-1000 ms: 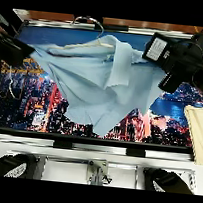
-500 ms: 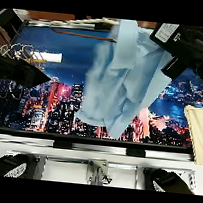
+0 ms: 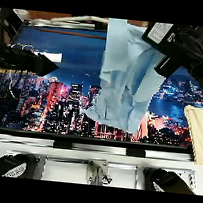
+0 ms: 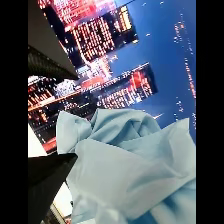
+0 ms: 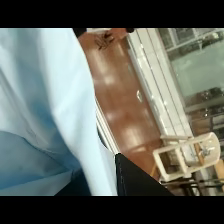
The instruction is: Fold the shirts.
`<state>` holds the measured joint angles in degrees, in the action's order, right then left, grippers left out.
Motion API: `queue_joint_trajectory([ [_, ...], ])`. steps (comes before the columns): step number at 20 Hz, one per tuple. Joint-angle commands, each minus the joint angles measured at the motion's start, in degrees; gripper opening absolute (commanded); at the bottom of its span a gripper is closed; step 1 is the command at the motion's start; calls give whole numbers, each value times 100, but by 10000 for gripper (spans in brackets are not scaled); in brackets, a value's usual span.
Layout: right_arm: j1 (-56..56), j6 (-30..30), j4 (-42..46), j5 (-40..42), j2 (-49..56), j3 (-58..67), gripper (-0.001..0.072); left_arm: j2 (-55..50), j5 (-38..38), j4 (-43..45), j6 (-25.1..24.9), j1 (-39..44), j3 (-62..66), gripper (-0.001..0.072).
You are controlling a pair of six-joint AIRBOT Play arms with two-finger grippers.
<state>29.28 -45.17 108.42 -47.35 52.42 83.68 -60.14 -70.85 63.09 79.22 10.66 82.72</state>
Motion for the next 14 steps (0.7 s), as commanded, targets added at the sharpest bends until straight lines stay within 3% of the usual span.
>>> queue_joint_trajectory([
  [1, 24, -793, 15, 173, -101, 7, 70, -125, 684, -520, 146, -7, -599, 565],
  [4, 24, -1493, -79, 146, -269, 7, 69, -133, 1814, -1982, -299, -4, -1467, 571],
  [5, 24, -1572, -219, 149, -323, 7, 69, -179, 2341, -2726, -570, -4, -1792, 633],
  [7, 24, -1569, -640, 116, -396, 7, 69, -466, 2957, -4350, -1381, -4, -2153, 633],
  [10, 24, -1576, -1067, -133, -376, 7, 69, -1257, 2422, -7414, -3217, 2, -1996, 671],
  [11, 24, -1635, -1086, -168, -378, 4, 69, -1517, 2090, -8017, -3571, 2, -1838, 674],
  [14, 24, -1727, -1086, -170, -378, 7, 69, -2365, 1235, -8214, -3773, 7, -1091, 674],
])
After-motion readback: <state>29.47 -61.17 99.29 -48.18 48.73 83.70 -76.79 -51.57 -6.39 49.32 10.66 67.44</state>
